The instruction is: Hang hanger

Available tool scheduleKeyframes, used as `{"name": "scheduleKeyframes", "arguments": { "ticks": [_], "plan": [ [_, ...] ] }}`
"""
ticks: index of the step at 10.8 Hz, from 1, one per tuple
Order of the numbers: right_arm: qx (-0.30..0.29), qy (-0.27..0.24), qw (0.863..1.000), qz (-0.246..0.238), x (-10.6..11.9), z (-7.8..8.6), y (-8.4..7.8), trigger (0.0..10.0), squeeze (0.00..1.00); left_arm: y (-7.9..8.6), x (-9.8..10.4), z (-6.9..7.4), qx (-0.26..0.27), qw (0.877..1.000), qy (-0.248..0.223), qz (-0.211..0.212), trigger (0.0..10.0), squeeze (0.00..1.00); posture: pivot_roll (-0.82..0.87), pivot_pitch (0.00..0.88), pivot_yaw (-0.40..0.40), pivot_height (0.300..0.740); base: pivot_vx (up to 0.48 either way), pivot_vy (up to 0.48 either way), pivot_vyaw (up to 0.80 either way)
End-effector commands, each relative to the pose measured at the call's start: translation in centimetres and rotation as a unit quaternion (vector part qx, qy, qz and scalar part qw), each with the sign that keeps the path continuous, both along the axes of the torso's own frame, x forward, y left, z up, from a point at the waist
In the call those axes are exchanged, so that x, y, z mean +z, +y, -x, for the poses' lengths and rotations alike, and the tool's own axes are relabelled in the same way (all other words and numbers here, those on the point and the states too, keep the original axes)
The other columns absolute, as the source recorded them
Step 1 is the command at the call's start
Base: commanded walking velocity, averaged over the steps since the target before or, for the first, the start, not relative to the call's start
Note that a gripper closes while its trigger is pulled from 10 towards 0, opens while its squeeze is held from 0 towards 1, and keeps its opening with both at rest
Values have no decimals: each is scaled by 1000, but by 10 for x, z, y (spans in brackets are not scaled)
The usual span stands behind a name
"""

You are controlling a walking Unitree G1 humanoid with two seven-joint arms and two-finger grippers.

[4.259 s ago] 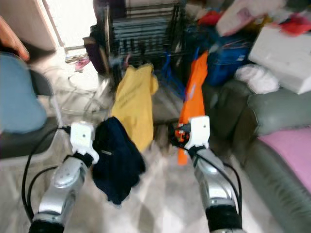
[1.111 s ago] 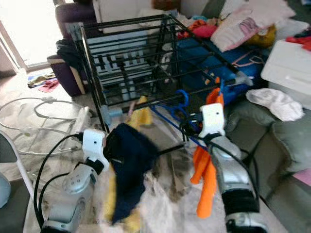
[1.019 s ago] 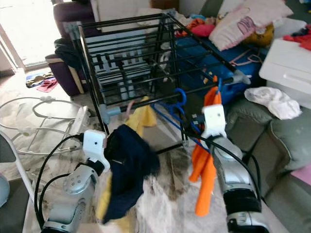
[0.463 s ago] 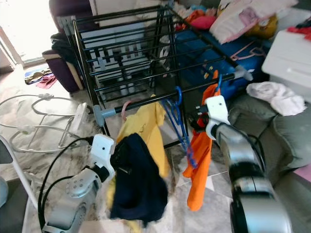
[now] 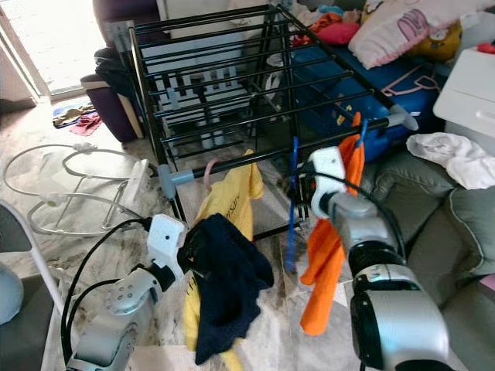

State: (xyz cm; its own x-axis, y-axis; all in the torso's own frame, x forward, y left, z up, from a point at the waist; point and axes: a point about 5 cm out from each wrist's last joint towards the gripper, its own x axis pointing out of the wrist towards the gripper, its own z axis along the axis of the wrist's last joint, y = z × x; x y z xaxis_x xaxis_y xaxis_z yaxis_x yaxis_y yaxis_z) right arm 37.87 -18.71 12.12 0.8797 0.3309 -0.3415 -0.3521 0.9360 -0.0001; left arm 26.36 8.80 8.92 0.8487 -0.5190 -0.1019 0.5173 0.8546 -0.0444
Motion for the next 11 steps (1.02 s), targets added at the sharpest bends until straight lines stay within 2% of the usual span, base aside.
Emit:
{"name": "scheduleKeyframes", "arguments": {
  "ticks": [1,3,4,6,8,11],
  "plan": [
    [2,13,1000,-3,-7,4,-1,10000,0,1,9,-2,-2,1000,-20,-4,10000,0,-103,10,64,740,0,0,0],
    [-10,39,999,8,-23,14,-14,10000,0,0,9,-2,-3,1000,-19,-4,10000,0,-109,10,64,740,0,0,0],
    [-22,52,998,23,-32,21,-25,10000,0,-1,9,-2,-5,1000,-18,-5,10000,0,-115,10,63,740,0,0,0],
    [-39,47,998,32,-31,24,-39,10000,0,-1,8,-3,-7,1000,-16,-6,10000,0,-122,8,67,740,0,0,0],
    [-31,33,998,43,-25,23,-41,10000,0,-1,7,-4,-10,1000,-14,-7,10000,0,-126,7,71,740,0,0,0],
    [-4,26,998,57,-17,16,-34,10000,0,-1,6,-4,-8,1000,-11,-13,10000,0,-122,4,71,740,0,0,0]
  ]
}}
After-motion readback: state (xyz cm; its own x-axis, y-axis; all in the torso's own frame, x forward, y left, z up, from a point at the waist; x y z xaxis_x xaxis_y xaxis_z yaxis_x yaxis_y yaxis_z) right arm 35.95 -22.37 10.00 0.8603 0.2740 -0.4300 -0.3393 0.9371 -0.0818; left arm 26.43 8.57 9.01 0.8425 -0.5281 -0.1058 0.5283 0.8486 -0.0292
